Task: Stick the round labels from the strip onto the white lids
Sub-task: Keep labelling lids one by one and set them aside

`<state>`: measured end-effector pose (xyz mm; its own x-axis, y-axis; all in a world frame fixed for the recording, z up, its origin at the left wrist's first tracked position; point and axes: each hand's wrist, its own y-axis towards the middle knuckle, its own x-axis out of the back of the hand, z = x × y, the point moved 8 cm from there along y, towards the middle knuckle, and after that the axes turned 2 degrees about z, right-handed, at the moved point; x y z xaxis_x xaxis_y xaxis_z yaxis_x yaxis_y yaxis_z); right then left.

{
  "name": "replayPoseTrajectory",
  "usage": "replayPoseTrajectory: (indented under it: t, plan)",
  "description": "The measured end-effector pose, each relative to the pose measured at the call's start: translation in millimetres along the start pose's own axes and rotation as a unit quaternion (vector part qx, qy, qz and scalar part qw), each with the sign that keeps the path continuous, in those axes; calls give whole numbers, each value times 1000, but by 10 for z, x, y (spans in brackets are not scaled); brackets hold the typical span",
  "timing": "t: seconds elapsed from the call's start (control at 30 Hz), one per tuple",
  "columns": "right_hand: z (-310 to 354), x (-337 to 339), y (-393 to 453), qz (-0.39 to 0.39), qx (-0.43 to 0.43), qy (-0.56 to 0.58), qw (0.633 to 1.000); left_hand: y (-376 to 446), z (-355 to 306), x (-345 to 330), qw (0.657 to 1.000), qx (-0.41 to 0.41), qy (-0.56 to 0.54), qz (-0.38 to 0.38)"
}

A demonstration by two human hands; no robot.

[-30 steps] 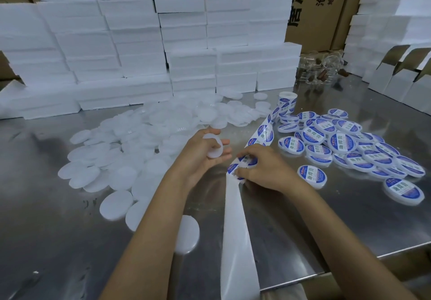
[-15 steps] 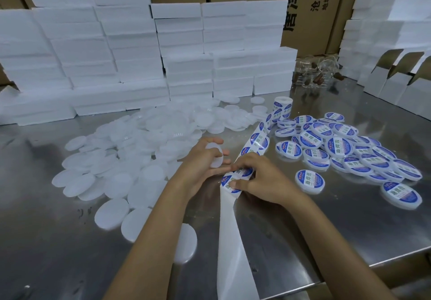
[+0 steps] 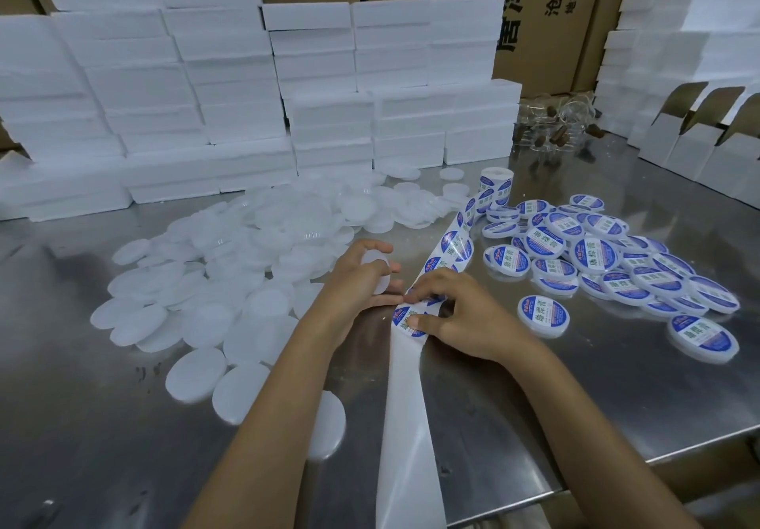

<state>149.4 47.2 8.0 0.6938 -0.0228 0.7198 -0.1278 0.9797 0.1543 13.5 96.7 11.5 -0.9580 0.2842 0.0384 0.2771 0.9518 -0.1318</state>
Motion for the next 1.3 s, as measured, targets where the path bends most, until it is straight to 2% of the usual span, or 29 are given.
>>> replayPoseTrajectory:
  t: [0.57,0.8,0.93,1.1,1.3]
  plan:
    - [-168,38,-116,-60,-67,-3,996,-35,-10,-32,1000,0,4,-13]
    - [-68,91,-159,-73,-39,-114,990,-27,-16,-76,1000,-12,9,-3]
    - [-65,115,-144,-96,-52,-99,989,2,1,-59,1000,-15,1,-8]
    - [-130,175,-158,-131,-73,-27,988,30,10,-33,1000,-17,0,-24]
    - [-85,213,-212,-161,-61,-11,985,11,-125,-11,995,-96,-18,-33]
